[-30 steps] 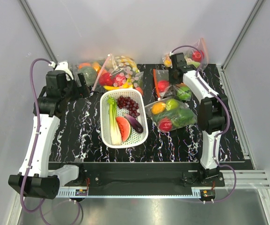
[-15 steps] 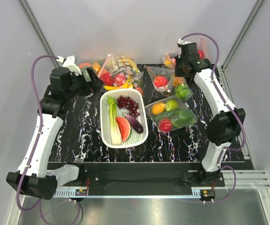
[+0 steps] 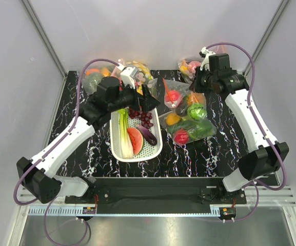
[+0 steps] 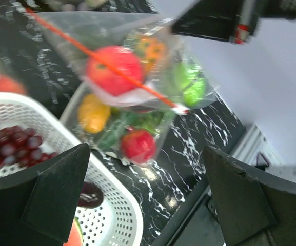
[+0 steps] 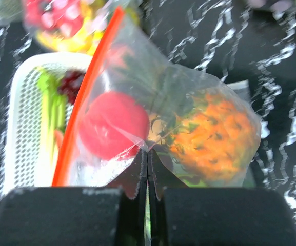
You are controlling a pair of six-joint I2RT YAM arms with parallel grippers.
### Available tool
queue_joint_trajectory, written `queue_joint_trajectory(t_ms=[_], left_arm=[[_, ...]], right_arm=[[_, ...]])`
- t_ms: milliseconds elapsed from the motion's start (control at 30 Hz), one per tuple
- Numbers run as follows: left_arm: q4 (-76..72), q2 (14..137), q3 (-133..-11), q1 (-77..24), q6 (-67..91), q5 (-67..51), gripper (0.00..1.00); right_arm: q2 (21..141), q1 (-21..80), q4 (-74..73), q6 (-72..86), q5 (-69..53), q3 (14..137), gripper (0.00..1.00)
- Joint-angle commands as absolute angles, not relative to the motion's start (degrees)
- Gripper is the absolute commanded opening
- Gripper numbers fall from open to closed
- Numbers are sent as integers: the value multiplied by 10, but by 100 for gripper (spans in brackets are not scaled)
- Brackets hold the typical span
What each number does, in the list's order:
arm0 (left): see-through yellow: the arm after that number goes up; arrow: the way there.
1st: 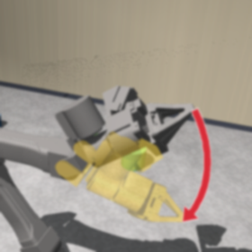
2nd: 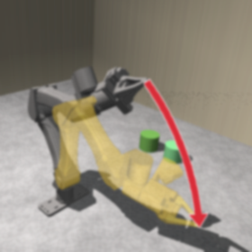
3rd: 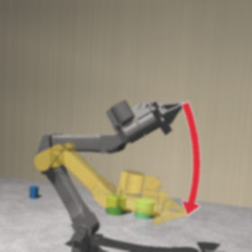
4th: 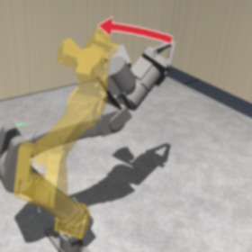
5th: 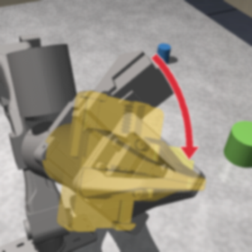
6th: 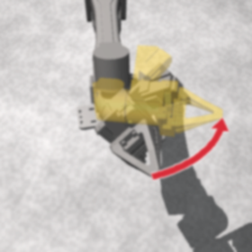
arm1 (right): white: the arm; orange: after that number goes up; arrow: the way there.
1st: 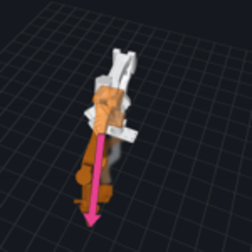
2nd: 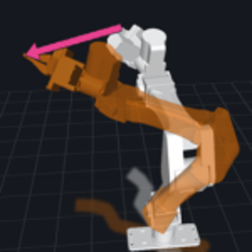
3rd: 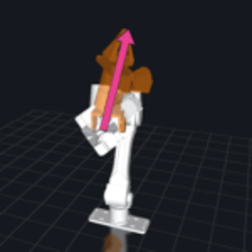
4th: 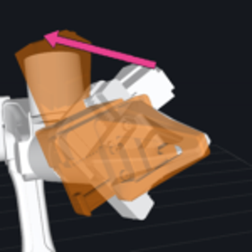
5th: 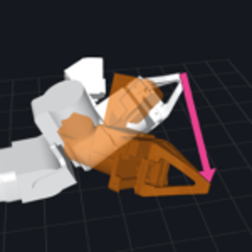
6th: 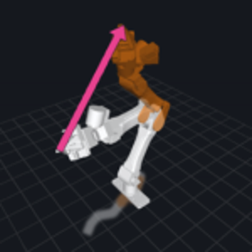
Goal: Open the zip-top bag and remove the fake food
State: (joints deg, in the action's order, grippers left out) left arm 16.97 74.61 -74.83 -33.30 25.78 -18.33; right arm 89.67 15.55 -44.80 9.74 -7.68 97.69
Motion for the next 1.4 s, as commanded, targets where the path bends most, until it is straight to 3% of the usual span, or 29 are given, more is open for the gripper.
queue_joint_trajectory(t_ms=[0,233,733,900,1167,1300,1367], left_arm=[[117,742,-768,-355,212,-192,98],[186,823,-831,-357,379,-228,96],[185,904,-824,-384,444,-266,93],[189,926,-834,-387,444,-272,87],[191,946,-837,-397,442,-286,58],[190,951,-836,-400,443,-294,38],[185,950,-835,-400,444,-302,24]], right_arm=[[856,161,-445,119,-149,970,0],[798,162,-425,116,-161,902,0],[745,162,-403,111,-175,844,0],[734,163,-402,108,-176,825,0],[724,163,-395,107,-179,813,0],[723,163,-393,105,-178,809,0],[724,163,-393,102,-178,808,0]])
